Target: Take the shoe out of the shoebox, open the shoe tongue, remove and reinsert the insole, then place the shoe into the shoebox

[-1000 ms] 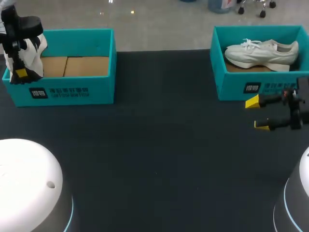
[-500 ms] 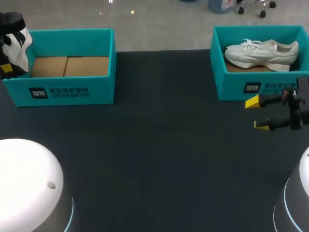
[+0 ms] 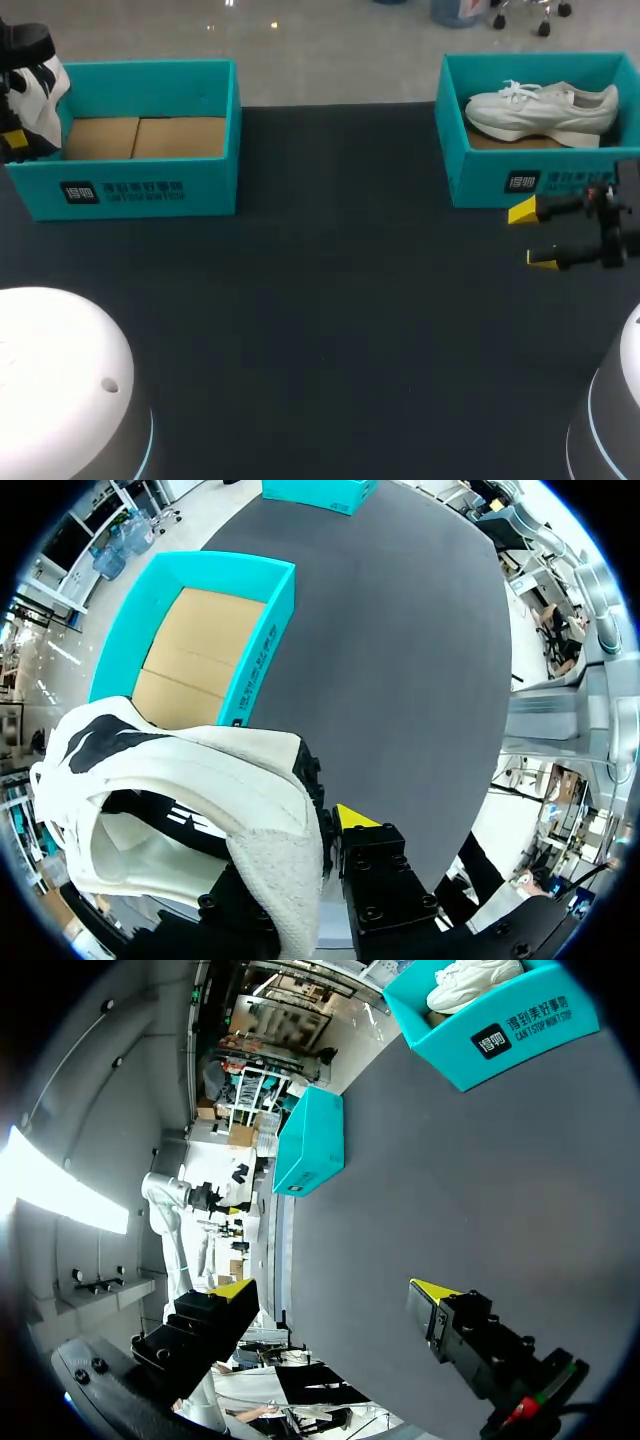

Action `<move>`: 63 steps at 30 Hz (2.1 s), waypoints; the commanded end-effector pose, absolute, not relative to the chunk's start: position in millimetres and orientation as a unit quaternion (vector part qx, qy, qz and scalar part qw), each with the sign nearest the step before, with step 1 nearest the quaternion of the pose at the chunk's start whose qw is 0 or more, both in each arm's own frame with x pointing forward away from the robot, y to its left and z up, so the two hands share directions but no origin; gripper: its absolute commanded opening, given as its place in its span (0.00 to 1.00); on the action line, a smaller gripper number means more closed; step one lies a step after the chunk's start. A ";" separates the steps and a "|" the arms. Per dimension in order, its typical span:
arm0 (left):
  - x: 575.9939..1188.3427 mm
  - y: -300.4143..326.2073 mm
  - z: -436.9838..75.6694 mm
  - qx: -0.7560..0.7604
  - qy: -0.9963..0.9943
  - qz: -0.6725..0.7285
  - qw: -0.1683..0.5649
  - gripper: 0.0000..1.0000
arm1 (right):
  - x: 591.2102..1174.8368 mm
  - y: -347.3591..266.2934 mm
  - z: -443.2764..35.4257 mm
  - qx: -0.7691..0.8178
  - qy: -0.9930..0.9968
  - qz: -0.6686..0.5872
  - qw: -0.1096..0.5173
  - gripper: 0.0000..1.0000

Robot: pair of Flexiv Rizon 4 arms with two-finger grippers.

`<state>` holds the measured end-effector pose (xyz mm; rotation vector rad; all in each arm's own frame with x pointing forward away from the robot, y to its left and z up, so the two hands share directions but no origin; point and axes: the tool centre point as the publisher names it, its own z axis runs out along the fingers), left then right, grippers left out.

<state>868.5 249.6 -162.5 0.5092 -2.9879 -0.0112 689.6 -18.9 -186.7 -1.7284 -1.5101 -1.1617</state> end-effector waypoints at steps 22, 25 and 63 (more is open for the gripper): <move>962.4 318.6 -168.9 0.126 -0.991 -0.053 -0.001 0.00 | 688.3 -18.3 -186.6 -0.646 -0.563 -0.433 0.280 1.00; 971.6 319.4 -173.1 0.123 -0.991 -0.051 -0.007 0.00 | 688.3 -18.3 -186.6 -0.646 -0.563 -0.433 0.280 1.00; 1002.1 341.7 -175.8 -0.433 -0.892 -0.131 0.004 0.00 | 688.3 -18.3 -186.6 -0.646 -0.563 -0.433 0.280 1.00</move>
